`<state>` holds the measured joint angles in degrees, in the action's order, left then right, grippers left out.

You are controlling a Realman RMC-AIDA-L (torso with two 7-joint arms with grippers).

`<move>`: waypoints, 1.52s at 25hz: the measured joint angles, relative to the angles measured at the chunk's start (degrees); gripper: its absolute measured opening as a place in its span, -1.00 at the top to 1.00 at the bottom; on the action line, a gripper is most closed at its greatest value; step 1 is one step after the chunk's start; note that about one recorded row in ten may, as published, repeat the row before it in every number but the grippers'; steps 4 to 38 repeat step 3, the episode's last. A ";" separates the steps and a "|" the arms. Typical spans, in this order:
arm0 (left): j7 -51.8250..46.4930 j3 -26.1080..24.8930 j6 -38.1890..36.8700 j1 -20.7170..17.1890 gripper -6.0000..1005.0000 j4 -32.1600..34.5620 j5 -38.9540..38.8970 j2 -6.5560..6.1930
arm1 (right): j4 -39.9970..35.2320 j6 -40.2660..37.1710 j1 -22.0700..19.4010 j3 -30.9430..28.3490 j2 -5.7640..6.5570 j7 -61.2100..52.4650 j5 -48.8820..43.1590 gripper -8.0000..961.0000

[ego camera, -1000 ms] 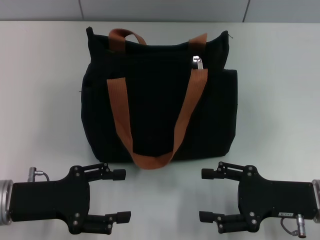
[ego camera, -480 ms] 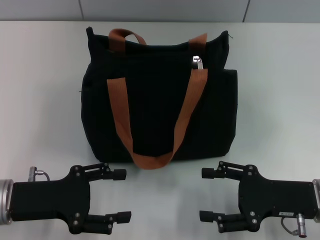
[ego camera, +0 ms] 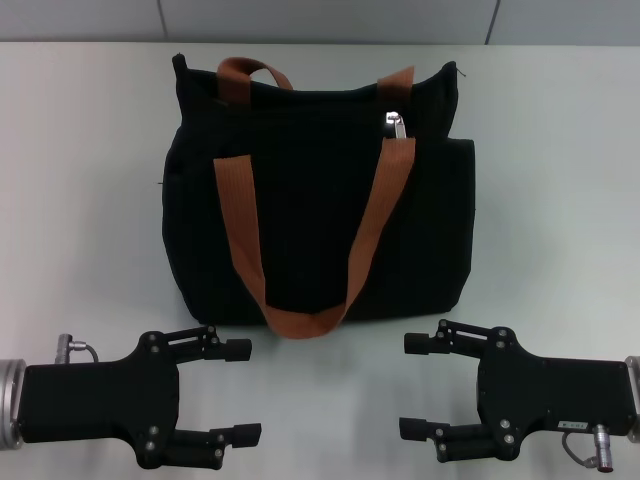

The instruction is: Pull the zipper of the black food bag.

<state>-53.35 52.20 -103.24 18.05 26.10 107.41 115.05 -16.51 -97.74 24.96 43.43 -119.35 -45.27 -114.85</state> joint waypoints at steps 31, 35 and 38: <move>0.00 0.00 0.01 0.02 -0.66 0.00 0.00 0.00 | -0.02 -0.09 0.00 -0.08 0.00 -0.05 0.00 -0.74; 0.00 0.00 0.01 0.02 -0.66 0.00 0.00 0.00 | -0.02 -0.09 0.00 -0.08 0.00 -0.05 0.00 -0.74; 0.00 0.00 0.01 0.02 -0.66 0.00 0.00 0.00 | -0.02 -0.09 0.00 -0.08 0.00 -0.05 0.00 -0.74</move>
